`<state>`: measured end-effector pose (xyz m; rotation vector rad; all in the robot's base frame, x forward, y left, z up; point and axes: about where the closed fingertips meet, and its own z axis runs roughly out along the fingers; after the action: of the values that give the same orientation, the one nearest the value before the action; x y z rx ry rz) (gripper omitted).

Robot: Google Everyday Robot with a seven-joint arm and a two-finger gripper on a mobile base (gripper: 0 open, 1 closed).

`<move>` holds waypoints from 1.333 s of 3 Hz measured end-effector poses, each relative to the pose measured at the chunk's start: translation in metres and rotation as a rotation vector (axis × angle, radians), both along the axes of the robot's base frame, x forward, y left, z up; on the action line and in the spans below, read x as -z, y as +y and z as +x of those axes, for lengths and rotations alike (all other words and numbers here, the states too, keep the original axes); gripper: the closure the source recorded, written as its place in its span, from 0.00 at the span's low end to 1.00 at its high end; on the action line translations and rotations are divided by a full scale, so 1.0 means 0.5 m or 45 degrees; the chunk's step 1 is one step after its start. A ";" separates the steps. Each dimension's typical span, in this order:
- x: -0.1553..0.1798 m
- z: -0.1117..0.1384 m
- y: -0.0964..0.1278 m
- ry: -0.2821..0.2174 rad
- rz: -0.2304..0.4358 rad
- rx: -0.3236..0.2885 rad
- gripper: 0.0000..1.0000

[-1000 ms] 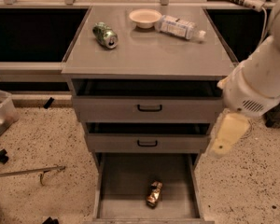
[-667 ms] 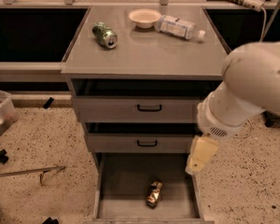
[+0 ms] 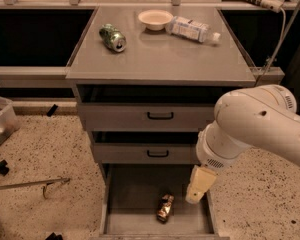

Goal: Pick orange can from bottom drawer and place on counter

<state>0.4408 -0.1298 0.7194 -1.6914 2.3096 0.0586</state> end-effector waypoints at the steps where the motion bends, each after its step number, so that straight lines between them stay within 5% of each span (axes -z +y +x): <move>1: 0.051 -0.007 0.005 0.008 -0.037 -0.039 0.00; 4: 0.339 0.078 -0.073 0.099 0.325 -0.171 0.00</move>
Offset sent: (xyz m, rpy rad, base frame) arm 0.0194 -0.0209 -0.1737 0.1712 0.0170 0.0992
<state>0.4799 -0.1664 0.5499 -1.7344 2.1305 0.4345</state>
